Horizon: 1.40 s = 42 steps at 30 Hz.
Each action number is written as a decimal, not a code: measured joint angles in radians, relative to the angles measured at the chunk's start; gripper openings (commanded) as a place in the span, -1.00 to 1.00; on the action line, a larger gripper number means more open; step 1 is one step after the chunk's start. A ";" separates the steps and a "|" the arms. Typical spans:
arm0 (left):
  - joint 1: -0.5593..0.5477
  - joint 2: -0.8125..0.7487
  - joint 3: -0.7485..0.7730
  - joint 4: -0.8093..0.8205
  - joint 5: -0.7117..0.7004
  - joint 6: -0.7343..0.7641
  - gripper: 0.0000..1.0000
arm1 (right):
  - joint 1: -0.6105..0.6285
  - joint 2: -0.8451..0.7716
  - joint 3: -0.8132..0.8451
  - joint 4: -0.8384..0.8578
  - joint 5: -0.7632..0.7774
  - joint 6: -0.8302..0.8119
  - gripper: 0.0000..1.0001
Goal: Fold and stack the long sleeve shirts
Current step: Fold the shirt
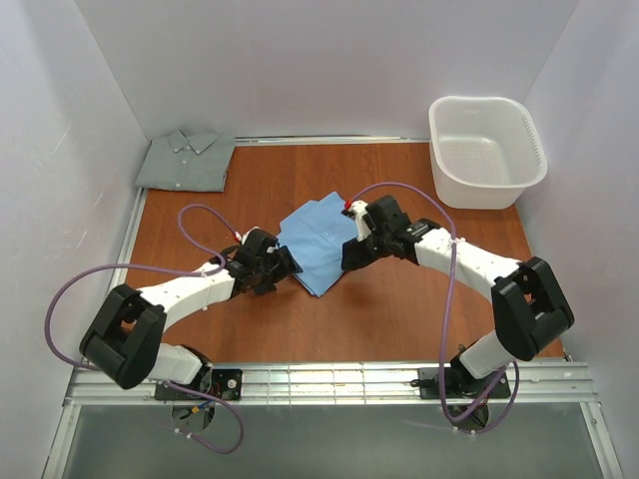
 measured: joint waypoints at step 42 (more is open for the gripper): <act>0.215 -0.258 -0.157 0.005 0.038 0.024 0.92 | 0.564 0.349 0.150 0.057 0.659 -0.417 -0.65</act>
